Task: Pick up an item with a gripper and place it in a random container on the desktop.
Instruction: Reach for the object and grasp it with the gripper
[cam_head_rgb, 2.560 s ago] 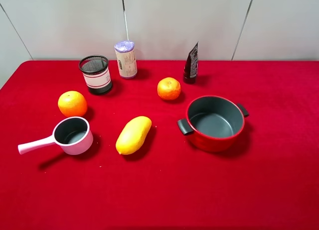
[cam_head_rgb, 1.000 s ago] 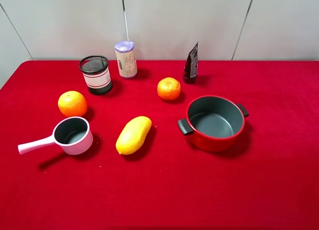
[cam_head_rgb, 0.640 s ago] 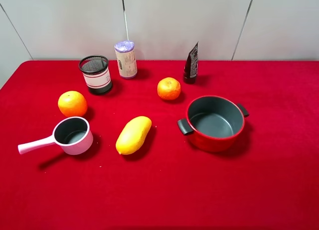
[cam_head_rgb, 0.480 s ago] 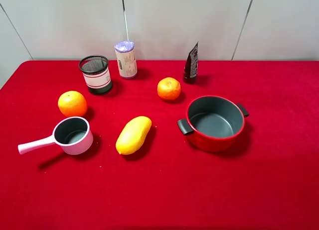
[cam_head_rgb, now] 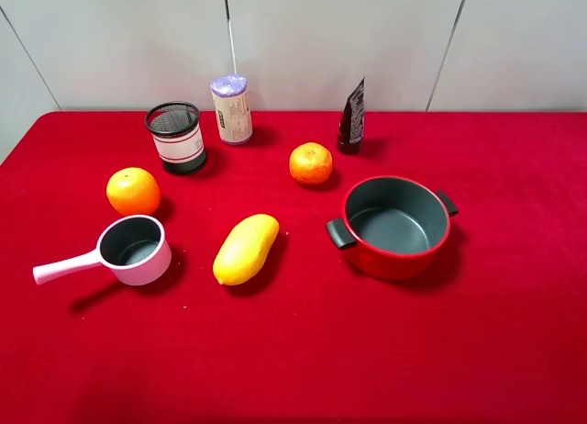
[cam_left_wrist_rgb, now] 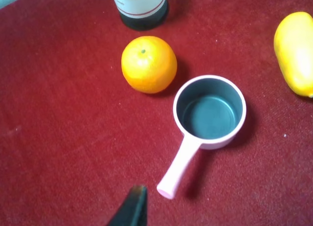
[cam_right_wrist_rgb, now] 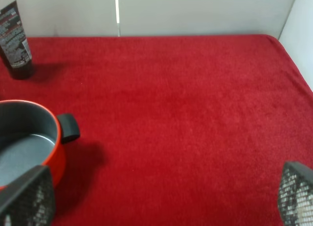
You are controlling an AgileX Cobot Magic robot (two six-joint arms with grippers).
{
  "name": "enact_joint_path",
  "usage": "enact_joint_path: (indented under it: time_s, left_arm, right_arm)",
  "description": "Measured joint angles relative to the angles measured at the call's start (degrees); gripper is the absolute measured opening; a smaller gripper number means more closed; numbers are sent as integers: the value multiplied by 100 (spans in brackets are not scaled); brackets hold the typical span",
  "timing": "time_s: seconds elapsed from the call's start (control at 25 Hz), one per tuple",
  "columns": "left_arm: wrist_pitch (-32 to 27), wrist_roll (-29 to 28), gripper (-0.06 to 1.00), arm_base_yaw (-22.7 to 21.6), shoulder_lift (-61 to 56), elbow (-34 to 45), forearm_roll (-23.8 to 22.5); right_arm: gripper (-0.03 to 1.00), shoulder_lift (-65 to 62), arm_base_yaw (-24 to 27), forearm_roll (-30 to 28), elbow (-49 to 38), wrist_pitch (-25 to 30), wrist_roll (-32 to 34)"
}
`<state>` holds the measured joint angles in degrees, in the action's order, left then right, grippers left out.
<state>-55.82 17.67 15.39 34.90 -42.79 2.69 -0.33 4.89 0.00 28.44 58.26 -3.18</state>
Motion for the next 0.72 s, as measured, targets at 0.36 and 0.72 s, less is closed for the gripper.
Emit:
enact_joint_path:
  time_s: [0.36,0.72]
  left_arm:
    - [582,374,98,0,1343,-742,44]
    - [896,1011,98,0,2742,-1752,513]
  right_arm:
    - [69,0,0,0,0,0,0]
    - [69,0,0,0,0,0,0]
